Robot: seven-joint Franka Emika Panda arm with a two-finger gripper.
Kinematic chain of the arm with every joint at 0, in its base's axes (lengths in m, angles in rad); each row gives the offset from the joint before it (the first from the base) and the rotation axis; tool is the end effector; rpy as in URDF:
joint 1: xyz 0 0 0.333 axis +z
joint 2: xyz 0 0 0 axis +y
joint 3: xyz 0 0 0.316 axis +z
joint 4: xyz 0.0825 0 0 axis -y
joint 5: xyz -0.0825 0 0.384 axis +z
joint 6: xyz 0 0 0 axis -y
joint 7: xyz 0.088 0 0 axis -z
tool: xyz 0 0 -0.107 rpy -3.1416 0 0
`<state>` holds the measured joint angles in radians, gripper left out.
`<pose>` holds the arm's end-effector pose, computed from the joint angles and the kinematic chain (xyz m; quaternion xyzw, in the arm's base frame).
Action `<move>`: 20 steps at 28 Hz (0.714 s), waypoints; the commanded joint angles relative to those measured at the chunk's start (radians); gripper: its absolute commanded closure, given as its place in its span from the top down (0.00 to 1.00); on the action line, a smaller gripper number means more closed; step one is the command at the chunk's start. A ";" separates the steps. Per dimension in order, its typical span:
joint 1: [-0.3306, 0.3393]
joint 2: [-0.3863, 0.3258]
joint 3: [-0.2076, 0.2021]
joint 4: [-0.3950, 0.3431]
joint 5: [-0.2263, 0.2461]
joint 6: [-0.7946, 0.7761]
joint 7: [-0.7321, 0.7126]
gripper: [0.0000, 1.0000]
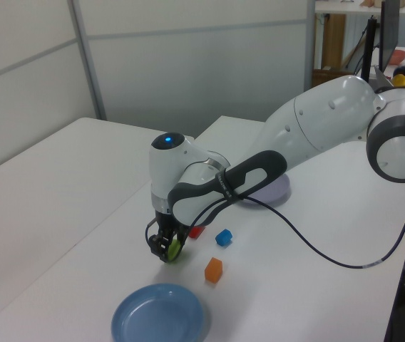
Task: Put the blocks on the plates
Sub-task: 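Carry the green block over the light blue plate and release it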
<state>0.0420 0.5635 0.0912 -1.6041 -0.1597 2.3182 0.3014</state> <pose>0.7010 0.0817 0.3173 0.9954 -0.0430 0.0834 0.0213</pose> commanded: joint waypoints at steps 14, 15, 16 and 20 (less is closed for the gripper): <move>0.174 -0.146 0.061 -0.022 -0.020 -0.261 0.035 0.38; 0.192 -0.136 0.061 -0.022 -0.020 -0.261 0.035 0.38; 0.199 -0.131 0.061 -0.022 -0.020 -0.260 0.035 0.38; 0.226 -0.099 0.059 -0.019 -0.026 -0.244 0.056 0.39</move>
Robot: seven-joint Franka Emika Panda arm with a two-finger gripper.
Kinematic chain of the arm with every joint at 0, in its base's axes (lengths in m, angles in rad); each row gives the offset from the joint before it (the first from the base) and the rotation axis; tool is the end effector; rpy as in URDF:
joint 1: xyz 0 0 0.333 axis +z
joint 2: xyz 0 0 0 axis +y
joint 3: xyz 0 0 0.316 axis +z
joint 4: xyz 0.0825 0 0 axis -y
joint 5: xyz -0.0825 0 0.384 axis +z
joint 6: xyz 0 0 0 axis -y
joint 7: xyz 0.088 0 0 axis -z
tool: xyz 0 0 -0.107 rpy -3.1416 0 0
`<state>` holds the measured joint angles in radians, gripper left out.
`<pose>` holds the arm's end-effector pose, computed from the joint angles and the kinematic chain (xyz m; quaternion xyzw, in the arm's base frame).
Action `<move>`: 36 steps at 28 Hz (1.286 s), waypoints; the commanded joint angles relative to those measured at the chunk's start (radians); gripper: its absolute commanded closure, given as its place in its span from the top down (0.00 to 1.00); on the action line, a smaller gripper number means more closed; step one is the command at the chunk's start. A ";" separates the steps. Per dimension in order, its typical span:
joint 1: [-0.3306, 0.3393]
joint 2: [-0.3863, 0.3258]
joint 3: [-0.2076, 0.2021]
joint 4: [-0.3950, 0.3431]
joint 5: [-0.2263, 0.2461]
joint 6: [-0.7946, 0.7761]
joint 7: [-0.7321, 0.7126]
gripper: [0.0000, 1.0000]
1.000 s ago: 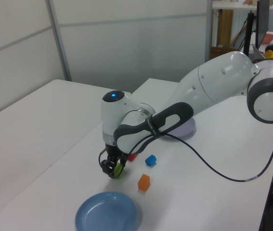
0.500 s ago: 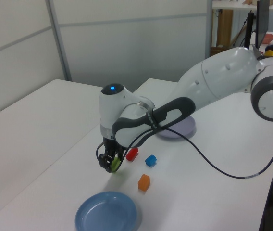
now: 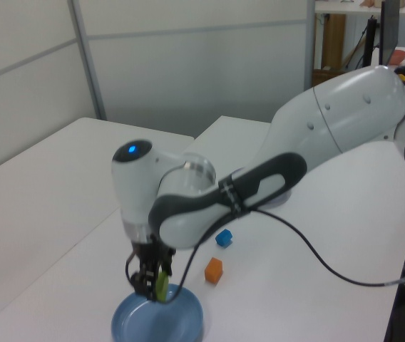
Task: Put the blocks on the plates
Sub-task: 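Carry the green block over the light blue plate and release it, then raise the gripper and move it down over the orange block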
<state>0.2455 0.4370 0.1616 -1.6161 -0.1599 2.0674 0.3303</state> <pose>0.6295 0.2481 0.3769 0.9970 0.0679 0.0231 0.0304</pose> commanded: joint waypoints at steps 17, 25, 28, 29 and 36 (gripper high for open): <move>0.040 0.080 -0.022 0.001 -0.112 0.129 0.050 1.00; -0.034 0.032 -0.047 -0.004 -0.098 0.122 0.046 1.00; -0.061 0.013 -0.047 -0.004 -0.095 0.117 0.053 1.00; -0.078 -0.004 -0.047 -0.002 -0.081 0.102 0.053 1.00; -0.112 -0.142 -0.048 -0.002 -0.018 -0.096 0.041 1.00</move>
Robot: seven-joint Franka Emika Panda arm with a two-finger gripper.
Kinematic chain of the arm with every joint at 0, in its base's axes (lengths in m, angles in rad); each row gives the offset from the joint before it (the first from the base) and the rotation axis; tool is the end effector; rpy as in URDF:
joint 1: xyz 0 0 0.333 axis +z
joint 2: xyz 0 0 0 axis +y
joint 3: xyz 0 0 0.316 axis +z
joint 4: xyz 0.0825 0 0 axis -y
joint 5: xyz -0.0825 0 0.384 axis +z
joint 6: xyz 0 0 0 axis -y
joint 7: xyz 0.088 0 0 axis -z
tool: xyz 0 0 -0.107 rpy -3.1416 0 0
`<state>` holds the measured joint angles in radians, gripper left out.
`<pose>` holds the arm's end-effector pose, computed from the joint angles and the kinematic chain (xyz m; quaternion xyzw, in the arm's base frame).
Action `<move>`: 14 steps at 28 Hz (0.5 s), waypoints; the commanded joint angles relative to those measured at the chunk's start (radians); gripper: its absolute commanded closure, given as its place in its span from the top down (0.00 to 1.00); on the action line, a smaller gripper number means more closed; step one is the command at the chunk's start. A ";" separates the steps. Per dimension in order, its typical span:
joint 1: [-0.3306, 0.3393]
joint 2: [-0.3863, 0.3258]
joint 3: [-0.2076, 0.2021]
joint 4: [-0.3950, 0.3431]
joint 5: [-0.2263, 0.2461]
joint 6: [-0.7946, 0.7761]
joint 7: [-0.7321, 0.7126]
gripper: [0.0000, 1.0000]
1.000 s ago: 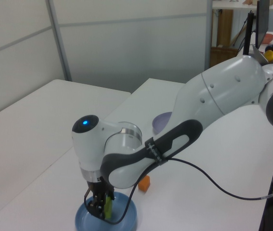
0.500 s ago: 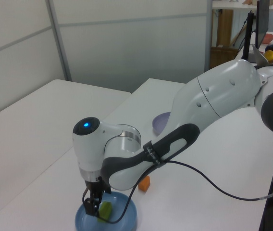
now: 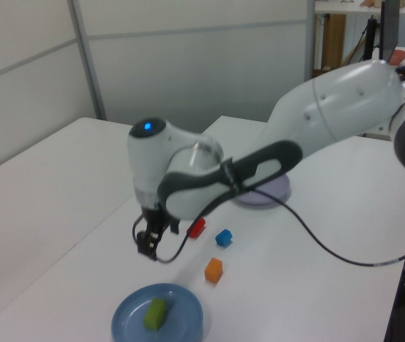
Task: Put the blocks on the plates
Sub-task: 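Raise the gripper and move it down over the orange block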
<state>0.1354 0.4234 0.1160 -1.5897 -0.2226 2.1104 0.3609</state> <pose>0.6691 0.1506 0.4017 0.9959 -0.0085 0.0706 0.0560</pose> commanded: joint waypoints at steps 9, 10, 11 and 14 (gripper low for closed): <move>-0.065 -0.239 -0.005 -0.073 0.193 -0.282 -0.149 1.00; -0.083 -0.244 -0.007 -0.113 0.210 -0.273 -0.167 1.00; -0.092 -0.245 -0.006 -0.130 0.216 -0.264 -0.172 1.00; -0.109 -0.245 -0.007 -0.202 0.220 -0.187 -0.203 1.00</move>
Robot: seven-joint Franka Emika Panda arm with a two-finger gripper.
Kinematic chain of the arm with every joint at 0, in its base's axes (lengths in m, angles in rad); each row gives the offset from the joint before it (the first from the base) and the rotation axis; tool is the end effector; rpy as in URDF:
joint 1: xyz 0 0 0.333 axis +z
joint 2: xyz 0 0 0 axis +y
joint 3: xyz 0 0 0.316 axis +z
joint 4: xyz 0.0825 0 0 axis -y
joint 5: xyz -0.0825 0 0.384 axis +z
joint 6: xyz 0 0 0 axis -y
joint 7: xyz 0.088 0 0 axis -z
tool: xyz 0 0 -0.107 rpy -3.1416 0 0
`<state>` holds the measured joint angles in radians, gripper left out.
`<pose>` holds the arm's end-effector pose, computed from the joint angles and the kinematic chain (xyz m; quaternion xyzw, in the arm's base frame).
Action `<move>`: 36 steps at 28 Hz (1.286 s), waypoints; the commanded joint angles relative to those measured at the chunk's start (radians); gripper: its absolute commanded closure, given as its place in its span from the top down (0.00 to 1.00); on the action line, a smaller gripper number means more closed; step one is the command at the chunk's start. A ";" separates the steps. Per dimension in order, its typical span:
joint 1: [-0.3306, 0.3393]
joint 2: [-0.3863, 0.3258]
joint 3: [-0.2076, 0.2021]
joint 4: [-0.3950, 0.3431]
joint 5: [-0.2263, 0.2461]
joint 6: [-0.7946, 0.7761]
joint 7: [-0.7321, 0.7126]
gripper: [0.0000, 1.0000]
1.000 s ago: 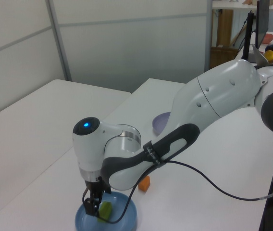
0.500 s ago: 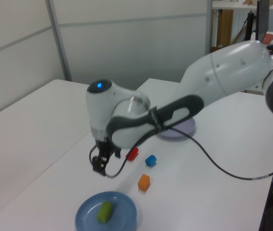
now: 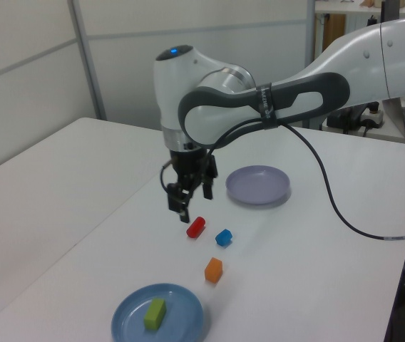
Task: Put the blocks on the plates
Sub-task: 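Raise the gripper and move it down over the orange block, then grasp the orange block and lift it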
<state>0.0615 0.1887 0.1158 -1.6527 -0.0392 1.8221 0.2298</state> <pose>0.6098 0.1011 0.4968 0.9997 -0.0221 -0.0072 0.0097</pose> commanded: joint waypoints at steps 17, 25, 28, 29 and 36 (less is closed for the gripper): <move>-0.051 0.018 -0.030 -0.386 0.025 0.451 -0.357 1.00; -0.042 0.077 -0.027 -0.383 0.025 0.523 -0.333 1.00; -0.037 0.090 -0.025 -0.374 0.024 0.542 -0.302 1.00; -0.037 0.097 -0.024 -0.368 0.024 0.546 -0.290 1.00; -0.035 0.107 -0.019 -0.363 0.022 0.551 -0.268 0.75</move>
<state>0.0176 0.2884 0.0991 -2.0183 -0.0256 2.3535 -0.0580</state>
